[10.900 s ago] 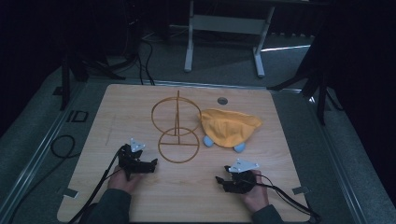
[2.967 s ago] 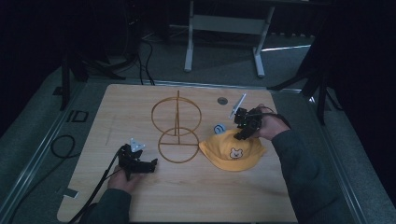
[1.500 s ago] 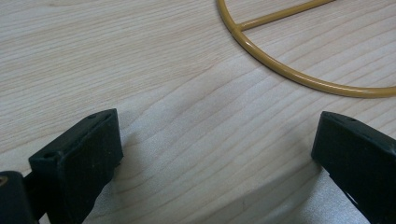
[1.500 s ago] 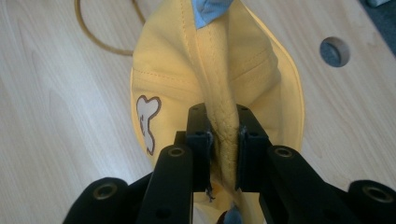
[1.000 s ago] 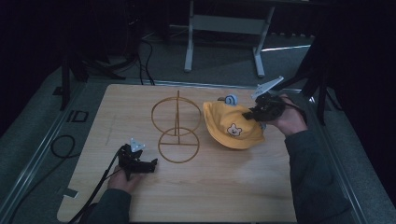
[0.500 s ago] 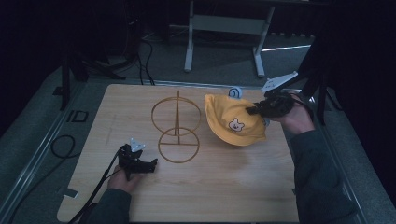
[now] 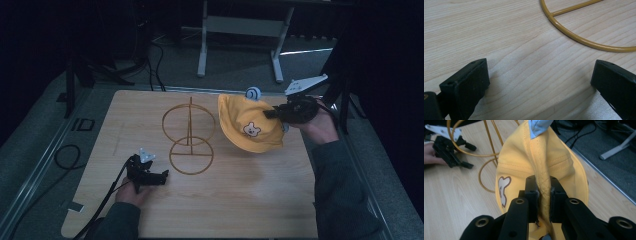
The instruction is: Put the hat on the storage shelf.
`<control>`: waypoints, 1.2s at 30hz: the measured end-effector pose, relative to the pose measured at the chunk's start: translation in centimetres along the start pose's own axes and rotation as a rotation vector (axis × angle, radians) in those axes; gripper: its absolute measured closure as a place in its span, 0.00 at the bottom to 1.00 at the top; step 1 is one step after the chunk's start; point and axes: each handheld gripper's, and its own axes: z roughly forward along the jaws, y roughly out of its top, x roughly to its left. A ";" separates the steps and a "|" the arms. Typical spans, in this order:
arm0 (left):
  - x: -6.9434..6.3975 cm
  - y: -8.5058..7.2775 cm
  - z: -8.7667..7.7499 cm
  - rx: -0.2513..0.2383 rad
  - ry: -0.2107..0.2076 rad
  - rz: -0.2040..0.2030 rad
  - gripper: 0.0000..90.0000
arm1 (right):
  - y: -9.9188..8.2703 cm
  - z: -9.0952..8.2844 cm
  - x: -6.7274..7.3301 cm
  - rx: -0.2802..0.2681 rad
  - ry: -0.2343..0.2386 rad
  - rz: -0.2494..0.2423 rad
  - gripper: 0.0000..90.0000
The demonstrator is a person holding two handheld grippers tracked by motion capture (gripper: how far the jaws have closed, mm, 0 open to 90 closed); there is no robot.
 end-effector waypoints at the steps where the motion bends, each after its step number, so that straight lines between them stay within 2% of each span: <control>1: 0.0 0.0 0.0 0.002 0.000 0.002 0.02 | 0.1 0.0 0.0 -0.008 0.004 0.000 0.89; 5: 0.0 0.0 0.0 0.001 0.000 0.001 0.02 | 0.6 -0.1 0.3 -0.019 0.008 -0.009 0.89; 17: 0.0 0.0 0.0 0.003 -0.001 0.003 0.02 | 2.0 -1.5 0.7 -0.097 0.025 -0.028 0.90; 36: 0.0 0.0 0.0 0.006 -0.001 0.007 0.02 | 3.9 -1.6 1.7 -0.123 0.074 -0.075 0.90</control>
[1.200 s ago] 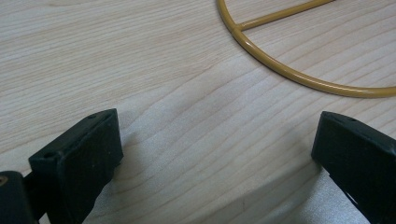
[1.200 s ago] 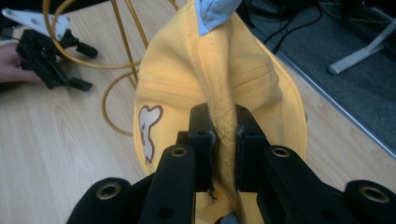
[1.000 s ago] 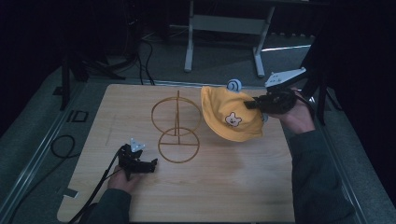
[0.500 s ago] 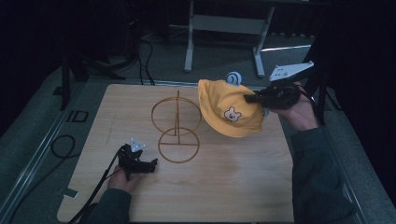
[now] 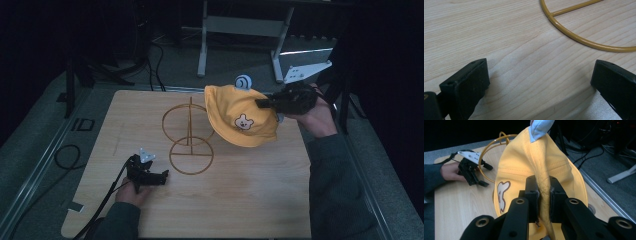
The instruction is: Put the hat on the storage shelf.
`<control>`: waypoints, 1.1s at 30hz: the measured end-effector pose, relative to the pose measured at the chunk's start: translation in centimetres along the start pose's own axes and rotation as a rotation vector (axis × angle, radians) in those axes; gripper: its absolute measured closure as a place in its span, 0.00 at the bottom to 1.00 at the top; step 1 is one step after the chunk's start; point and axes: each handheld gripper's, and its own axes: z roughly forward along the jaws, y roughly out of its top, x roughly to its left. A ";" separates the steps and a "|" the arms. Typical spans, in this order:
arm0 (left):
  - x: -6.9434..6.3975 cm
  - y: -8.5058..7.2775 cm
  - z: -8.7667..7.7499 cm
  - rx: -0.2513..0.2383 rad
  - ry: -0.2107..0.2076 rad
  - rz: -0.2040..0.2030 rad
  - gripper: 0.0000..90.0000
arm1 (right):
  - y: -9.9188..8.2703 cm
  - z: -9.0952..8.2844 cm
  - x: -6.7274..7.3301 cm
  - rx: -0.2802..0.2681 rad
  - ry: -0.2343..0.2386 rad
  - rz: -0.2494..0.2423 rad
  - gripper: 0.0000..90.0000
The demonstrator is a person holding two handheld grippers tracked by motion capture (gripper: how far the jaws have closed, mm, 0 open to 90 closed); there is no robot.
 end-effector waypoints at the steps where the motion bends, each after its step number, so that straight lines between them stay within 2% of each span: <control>1: 0.0 0.0 0.0 -0.001 0.000 -0.001 0.02 | 0.2 -0.1 0.1 -0.003 0.006 -0.004 0.90; 18: 0.0 0.0 0.0 -0.004 0.000 -0.005 0.02 | 2.2 1.0 0.7 -0.022 0.062 -0.032 0.90; 33: 0.0 0.0 0.0 -0.005 0.000 -0.006 0.02 | 4.7 3.3 1.7 -0.049 0.092 -0.060 0.90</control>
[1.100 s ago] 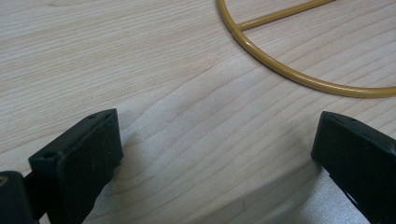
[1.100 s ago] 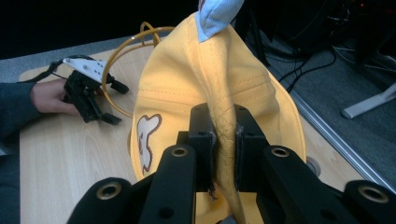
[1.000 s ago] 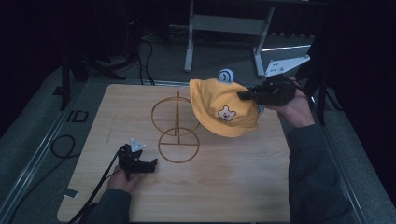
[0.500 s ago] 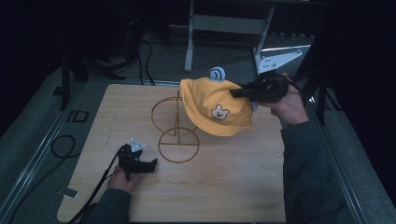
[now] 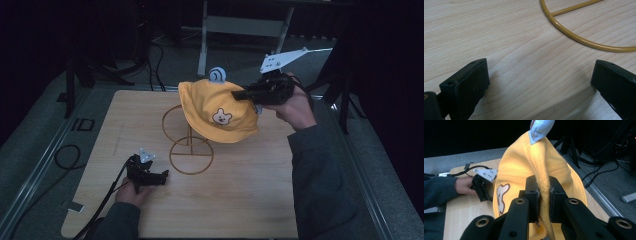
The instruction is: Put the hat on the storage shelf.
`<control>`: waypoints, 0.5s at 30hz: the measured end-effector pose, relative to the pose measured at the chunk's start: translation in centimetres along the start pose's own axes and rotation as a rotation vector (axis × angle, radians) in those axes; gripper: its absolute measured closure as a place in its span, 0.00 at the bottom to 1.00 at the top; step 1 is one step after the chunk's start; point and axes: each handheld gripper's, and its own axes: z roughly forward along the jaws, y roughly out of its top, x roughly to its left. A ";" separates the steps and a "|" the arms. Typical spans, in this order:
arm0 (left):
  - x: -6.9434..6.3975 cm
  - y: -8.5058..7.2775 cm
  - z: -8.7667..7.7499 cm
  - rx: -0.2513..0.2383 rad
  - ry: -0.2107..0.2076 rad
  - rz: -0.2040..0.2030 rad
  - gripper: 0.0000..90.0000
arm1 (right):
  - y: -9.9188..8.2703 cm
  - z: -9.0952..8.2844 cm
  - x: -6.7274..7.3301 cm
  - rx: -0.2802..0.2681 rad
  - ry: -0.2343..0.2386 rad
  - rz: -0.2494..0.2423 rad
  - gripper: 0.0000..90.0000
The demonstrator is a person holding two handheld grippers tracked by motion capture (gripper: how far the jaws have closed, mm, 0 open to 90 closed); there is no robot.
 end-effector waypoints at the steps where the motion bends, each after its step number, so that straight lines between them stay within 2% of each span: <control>1: 0.0 0.0 0.0 0.000 0.000 0.000 0.02 | 0.0 0.0 0.0 0.000 0.000 0.000 0.90; 15: 0.0 0.0 0.0 0.003 0.000 0.004 0.02 | 1.0 1.8 0.5 -0.016 0.023 -0.013 0.90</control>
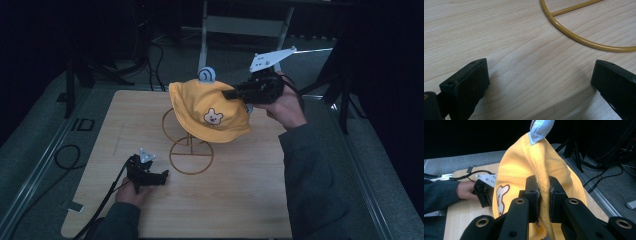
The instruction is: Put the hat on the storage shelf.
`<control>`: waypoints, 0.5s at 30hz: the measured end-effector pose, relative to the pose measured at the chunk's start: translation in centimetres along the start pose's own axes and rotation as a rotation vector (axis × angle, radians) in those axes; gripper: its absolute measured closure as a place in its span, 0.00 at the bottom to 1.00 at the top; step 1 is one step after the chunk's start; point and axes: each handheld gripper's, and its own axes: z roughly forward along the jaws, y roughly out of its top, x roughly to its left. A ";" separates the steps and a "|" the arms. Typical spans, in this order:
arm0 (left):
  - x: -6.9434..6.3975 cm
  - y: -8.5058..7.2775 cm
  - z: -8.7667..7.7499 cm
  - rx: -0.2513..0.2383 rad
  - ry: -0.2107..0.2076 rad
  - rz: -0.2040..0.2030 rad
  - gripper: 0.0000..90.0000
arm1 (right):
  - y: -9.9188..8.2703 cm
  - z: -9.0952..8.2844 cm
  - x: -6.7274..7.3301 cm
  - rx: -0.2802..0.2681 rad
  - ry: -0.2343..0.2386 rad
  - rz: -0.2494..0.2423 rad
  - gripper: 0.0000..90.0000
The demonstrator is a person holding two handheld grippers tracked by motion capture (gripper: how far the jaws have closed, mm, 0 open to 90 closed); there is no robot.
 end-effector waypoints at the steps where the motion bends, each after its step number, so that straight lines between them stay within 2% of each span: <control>1: 0.0 0.0 0.0 -0.001 0.000 -0.001 0.02 | 0.0 0.1 0.0 -0.001 0.002 -0.001 0.90; 15: 0.0 0.0 0.0 0.000 0.000 0.000 0.02 | 0.7 1.5 0.0 0.005 0.027 0.010 0.90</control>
